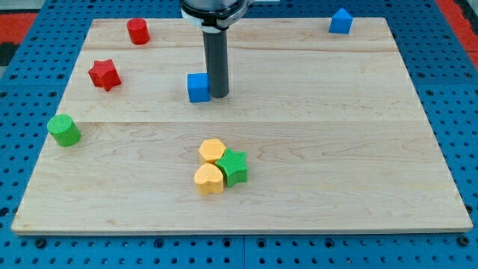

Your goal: Push blue cube to the group of blocks

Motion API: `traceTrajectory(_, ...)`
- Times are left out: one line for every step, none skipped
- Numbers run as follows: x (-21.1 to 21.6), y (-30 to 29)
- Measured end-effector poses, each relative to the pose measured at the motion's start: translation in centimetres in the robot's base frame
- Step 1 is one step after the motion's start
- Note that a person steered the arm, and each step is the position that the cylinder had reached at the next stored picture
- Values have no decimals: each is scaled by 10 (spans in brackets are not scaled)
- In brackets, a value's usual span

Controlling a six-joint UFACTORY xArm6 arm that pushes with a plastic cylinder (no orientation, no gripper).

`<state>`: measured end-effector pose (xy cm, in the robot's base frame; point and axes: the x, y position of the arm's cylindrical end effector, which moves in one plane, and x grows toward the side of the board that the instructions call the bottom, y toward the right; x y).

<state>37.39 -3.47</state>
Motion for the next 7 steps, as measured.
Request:
traceTrajectory(-54, 10)
traceTrajectory(-53, -44)
traceTrajectory(-23, -56)
traceTrajectory(7, -51)
traceTrajectory(16, -41)
traceTrajectory(-7, -22)
traceTrajectory(-6, -11)
